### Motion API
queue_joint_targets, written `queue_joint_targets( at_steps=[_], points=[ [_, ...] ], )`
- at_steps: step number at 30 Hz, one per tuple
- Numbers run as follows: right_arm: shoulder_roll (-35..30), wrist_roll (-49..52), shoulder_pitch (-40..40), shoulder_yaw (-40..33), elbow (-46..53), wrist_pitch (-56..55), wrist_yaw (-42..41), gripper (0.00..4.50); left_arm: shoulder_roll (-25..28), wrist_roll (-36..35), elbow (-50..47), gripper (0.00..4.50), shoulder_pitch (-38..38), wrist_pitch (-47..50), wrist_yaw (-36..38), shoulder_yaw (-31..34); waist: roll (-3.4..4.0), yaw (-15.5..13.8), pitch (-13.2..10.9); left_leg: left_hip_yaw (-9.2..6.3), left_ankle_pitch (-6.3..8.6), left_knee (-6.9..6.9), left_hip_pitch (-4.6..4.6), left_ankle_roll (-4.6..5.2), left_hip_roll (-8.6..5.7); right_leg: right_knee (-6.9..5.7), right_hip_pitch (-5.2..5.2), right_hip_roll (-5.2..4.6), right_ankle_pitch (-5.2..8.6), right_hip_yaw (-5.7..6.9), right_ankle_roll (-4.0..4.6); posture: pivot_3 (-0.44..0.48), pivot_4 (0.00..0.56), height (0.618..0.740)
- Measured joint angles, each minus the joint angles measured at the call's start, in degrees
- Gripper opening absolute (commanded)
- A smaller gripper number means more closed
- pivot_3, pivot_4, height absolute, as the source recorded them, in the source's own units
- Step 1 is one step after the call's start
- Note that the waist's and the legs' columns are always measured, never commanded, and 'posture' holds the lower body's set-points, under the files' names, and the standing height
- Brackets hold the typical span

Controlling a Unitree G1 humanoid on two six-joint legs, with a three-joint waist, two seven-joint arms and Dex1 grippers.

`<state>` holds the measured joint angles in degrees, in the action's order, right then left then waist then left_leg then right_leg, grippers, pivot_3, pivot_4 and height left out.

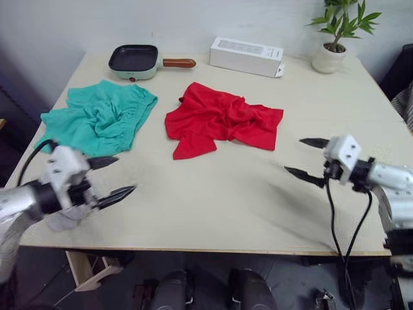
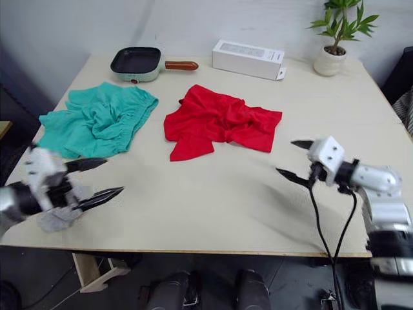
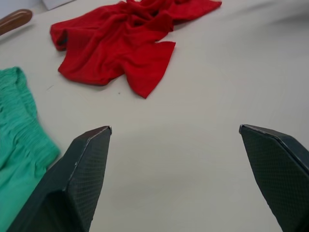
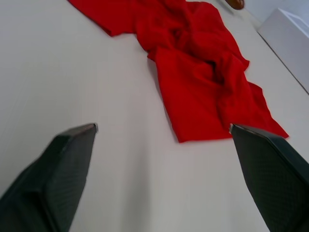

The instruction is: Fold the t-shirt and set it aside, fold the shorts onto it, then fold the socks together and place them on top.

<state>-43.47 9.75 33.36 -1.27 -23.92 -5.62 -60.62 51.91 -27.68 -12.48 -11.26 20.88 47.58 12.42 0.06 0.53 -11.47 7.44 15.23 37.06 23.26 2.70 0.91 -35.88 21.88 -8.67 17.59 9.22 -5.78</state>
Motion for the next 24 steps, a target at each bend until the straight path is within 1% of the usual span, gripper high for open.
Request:
queue_joint_targets(
  at_steps=[2,3,5,8,10,12,15,20,22,24],
  points=[
    [2.42,-2.81,5.60,3.46,-5.70,-0.53,0.14,4.50,-2.57,5.16,5.88,4.45,-7.86,-1.81,0.38,-7.15,-0.01,-0.02,0.01,0.09,-0.05,-0.02,0.01,-0.02,0.04,-0.15,0.01,0.07,-0.04,-0.02,-0.05,0.000,0.150,0.740],
    [3.18,-4.38,8.01,4.53,-9.48,-0.93,0.52,4.50,-4.71,7.44,9.62,4.45,-11.62,-3.10,0.60,-9.74,-0.02,-0.03,0.01,0.20,-0.08,0.02,-0.01,0.01,0.04,-0.18,0.03,0.10,-0.04,-0.01,-0.06,0.000,0.150,0.740],
    [4.99,-8.33,13.20,6.95,-18.46,-2.26,2.03,4.50,-9.38,12.74,20.02,4.45,-18.84,-7.18,0.73,-14.75,-0.04,-0.04,0.01,0.31,-0.17,0.05,0.03,0.09,0.02,-0.15,0.05,0.11,-0.10,-0.05,-0.16,0.000,0.150,0.740],
    [8.16,-12.60,18.81,9.73,-29.01,-5.23,4.72,4.50,-14.75,19.24,34.48,4.45,-26.18,-13.85,1.97,-20.71,-0.06,0.31,0.01,0.48,-0.17,0.06,0.06,0.17,0.00,-0.05,0.09,0.10,-0.18,-0.16,-0.31,0.000,0.150,0.740],
    [9.28,-13.83,21.17,10.13,-32.67,-6.89,5.69,4.50,-17.41,21.55,41.48,4.45,-29.10,-16.56,1.86,-22.17,-0.08,0.88,0.01,0.49,-0.15,0.10,0.07,0.22,0.00,-0.05,0.08,0.09,-0.21,-0.19,-0.37,0.000,0.150,0.740],
    [10.24,-15.28,24.06,10.21,-37.33,-7.50,7.47,4.50,-20.55,23.64,51.00,4.45,-34.60,-20.01,1.12,-22.53,-0.17,1.15,0.00,0.48,-0.18,0.15,0.06,0.26,0.01,-0.06,0.06,0.08,-0.24,-0.18,-0.41,0.000,0.150,0.740],
    [11.60,-16.87,26.79,10.35,-42.00,-8.05,9.59,4.50,-23.51,26.91,62.83,4.45,-41.35,-24.99,-0.20,-23.01,-0.19,1.32,0.01,0.49,-0.28,0.18,0.01,0.30,0.01,-0.07,-0.01,0.07,-0.32,-0.21,-0.50,0.000,0.150,0.740],
    [12.67,-19.10,29.53,10.37,-46.26,-8.06,12.01,4.50,-25.72,32.42,74.43,4.45,-48.21,-32.52,-3.80,-24.61,-0.22,1.48,0.04,0.49,-0.30,0.24,-0.09,0.32,0.02,-0.12,-0.06,0.02,-0.42,-0.26,-0.49,0.000,0.150,0.740],
    [12.86,-19.58,29.96,10.36,-46.94,-8.11,12.83,4.50,-26.12,33.77,76.78,4.45,-49.42,-34.18,-4.80,-24.77,-0.22,1.48,0.04,0.49,-0.30,0.24,-0.09,0.32,0.02,-0.12,-0.06,0.01,-0.45,-0.26,-0.49,0.000,0.150,0.740],
    [13.10,-20.36,30.78,10.38,-48.05,-8.05,13.62,4.50,-26.65,34.92,78.97,4.06,-50.72,-35.21,-5.99,-24.85,-0.23,1.51,0.04,0.49,-0.30,0.25,-0.09,0.32,0.02,-0.13,-0.06,0.00,-0.47,-0.26,-0.49,0.000,0.150,0.740]
  ],
)
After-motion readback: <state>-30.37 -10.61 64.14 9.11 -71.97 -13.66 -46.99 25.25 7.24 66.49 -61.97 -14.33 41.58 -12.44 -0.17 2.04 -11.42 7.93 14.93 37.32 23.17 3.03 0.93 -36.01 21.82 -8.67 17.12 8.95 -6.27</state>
